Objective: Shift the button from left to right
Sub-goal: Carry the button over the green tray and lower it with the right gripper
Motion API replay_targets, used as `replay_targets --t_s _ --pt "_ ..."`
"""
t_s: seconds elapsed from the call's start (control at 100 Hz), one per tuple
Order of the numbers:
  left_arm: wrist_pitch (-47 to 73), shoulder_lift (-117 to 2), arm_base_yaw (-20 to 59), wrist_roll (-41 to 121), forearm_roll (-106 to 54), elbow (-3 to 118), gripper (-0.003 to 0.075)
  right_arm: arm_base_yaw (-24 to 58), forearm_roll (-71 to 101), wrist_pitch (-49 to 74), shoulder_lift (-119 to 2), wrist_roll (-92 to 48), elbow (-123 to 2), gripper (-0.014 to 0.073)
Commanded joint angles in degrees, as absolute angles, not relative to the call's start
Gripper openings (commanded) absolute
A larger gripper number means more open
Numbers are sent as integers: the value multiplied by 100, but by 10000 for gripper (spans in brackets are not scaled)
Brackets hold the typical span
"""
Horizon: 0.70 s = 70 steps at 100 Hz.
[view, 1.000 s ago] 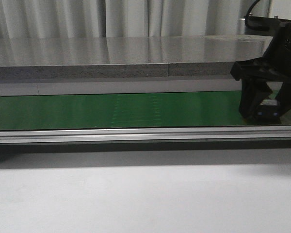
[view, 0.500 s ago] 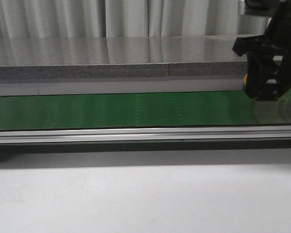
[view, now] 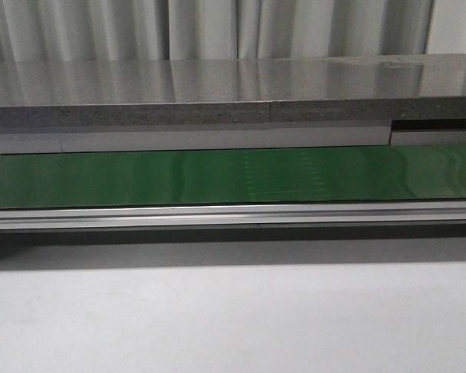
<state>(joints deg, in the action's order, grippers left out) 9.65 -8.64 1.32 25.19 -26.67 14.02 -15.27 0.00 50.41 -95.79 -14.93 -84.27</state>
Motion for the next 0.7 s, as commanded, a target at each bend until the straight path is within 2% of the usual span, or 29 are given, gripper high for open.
replay_targets --t_s 0.0,0.25,0.69 --pt "520 -916 172 2522 -2742 1557 -20 -1854 0 4859 -9383 -1823 -8619 249" --pt "520 -916 172 2522 -2742 1557 -20 -2416 0 4552 -9759 -2571 -8619 249" --pt "520 -916 172 2522 -2742 1557 -20 -2467 105 4431 -10722 -3347 -8619 249"
